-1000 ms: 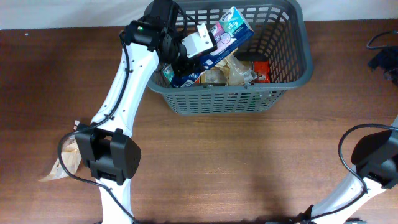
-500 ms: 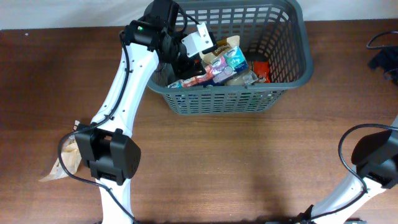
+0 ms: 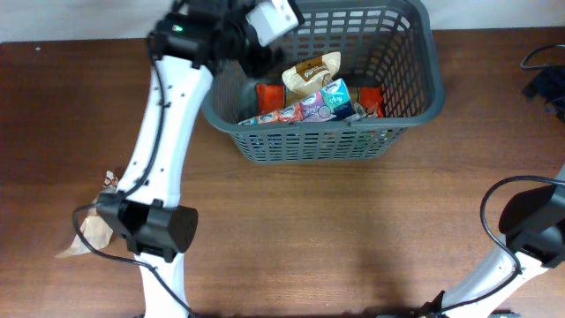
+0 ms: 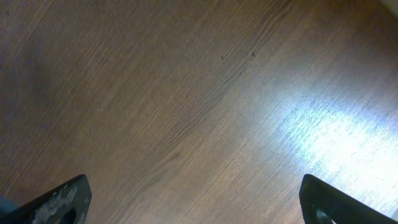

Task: Pack container
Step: 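Open the left gripper and withdraw it toward the left edge, then lower the left gripper onto the brown Tree bread bag and grasp it, then lift the Tree bag and carry it over the basket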

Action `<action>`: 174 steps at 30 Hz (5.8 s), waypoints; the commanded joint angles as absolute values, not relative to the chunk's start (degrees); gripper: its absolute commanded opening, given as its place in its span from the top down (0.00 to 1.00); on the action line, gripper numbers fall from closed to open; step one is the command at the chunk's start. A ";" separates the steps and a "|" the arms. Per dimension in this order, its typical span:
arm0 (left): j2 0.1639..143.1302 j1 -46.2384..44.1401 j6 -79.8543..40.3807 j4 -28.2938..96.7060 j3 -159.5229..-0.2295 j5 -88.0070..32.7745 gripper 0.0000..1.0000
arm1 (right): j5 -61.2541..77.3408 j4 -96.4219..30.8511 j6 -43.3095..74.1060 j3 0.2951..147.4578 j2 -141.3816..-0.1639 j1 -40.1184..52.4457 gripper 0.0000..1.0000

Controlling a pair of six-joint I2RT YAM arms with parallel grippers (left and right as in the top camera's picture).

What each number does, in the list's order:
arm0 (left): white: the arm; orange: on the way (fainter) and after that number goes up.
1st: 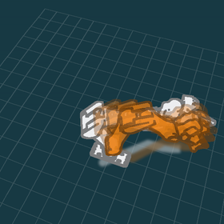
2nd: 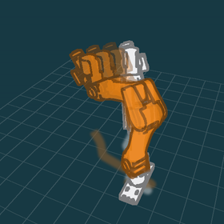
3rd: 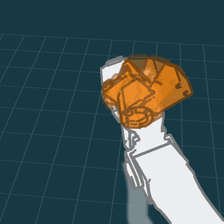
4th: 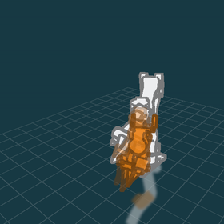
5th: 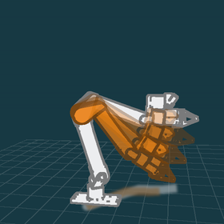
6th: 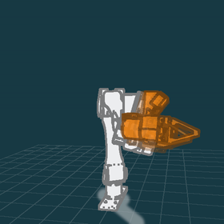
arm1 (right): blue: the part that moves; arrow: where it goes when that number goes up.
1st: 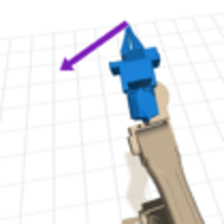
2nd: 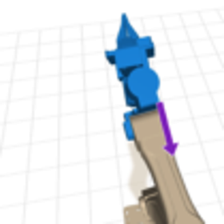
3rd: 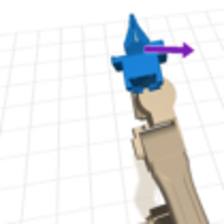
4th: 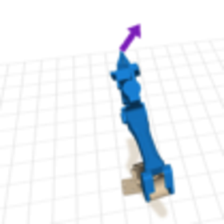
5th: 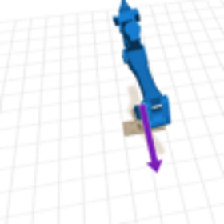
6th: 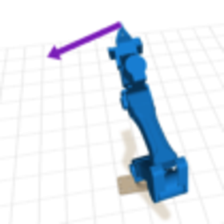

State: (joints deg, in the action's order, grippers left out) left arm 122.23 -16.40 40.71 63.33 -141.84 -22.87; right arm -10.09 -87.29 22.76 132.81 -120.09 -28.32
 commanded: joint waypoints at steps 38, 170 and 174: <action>82.08 30.22 6.24 95.11 -112.60 -13.69 0.24 | -11.18 -87.13 23.44 132.31 -119.42 -28.53 0.01; 86.41 36.73 -30.09 -4.23 -74.78 -50.83 0.98 | -11.18 -87.13 23.44 132.31 -119.42 -28.53 0.01; 82.08 33.04 -35.05 -25.36 -75.07 -59.20 0.98 | -11.18 -87.13 23.44 132.31 -119.42 -28.53 0.01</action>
